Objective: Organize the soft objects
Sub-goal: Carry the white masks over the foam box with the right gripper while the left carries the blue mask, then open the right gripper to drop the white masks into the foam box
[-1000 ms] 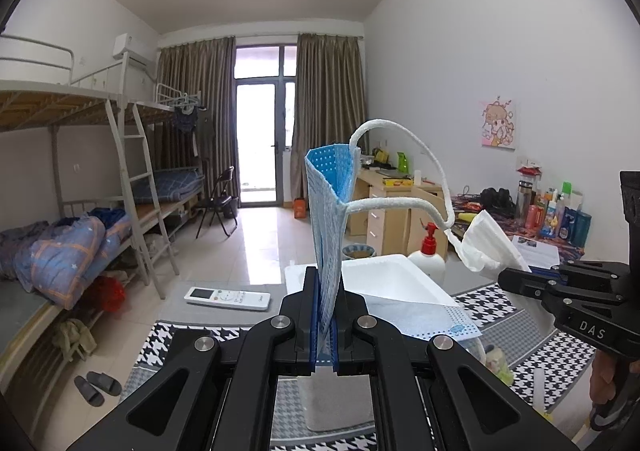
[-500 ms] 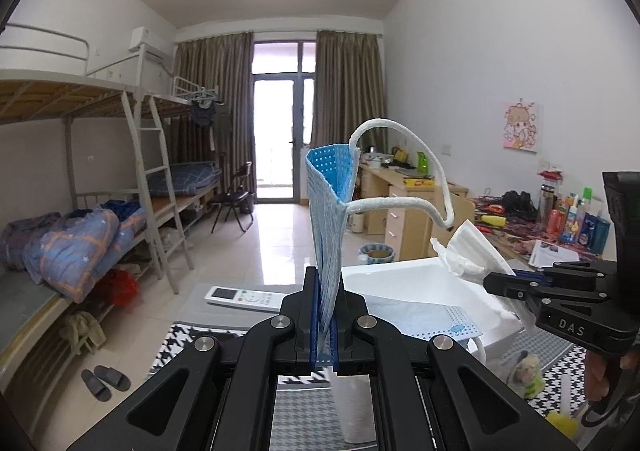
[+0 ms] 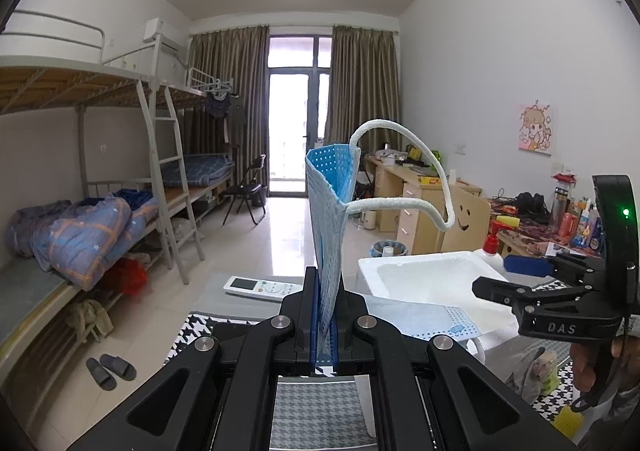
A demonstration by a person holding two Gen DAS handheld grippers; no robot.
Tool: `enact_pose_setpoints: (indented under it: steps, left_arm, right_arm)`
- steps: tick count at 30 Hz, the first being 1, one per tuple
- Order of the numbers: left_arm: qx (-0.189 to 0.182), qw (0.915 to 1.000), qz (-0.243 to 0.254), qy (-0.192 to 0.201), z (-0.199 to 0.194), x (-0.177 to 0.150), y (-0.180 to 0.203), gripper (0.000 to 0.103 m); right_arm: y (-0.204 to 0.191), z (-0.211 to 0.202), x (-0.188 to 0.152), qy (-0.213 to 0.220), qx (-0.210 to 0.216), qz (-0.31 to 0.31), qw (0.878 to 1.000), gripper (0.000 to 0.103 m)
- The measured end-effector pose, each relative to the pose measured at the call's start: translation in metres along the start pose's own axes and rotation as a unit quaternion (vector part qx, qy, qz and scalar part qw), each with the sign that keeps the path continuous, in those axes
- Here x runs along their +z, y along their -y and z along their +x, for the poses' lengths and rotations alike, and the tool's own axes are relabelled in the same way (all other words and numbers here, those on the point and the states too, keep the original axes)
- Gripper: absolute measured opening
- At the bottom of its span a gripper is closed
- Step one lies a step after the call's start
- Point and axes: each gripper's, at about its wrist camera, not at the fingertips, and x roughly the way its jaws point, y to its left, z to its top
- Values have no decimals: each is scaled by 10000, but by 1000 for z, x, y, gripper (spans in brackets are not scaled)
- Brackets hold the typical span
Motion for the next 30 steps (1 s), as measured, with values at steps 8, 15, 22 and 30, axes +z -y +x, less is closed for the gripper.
enact_pose_setpoints:
  steps: [8, 15, 22, 30]
  left_arm:
    - [-20, 10000, 30, -15, 2, 2, -1, 5]
    - [-164, 9999, 35, -5, 8, 7, 5, 5]
    - [-422, 9990, 139, -37, 19, 11, 24, 5]
    - [-683, 9972, 236, -166, 37, 14, 53, 5]
  right_arm:
    - [4, -7, 2, 62, 95, 60, 9999, 78]
    - [16, -21, -2, 162, -2, 195, 9997, 78]
    - [30, -42, -11, 310, -194, 334, 9988, 83]
    - [48, -65, -26, 440, -434, 475, 9970, 86]
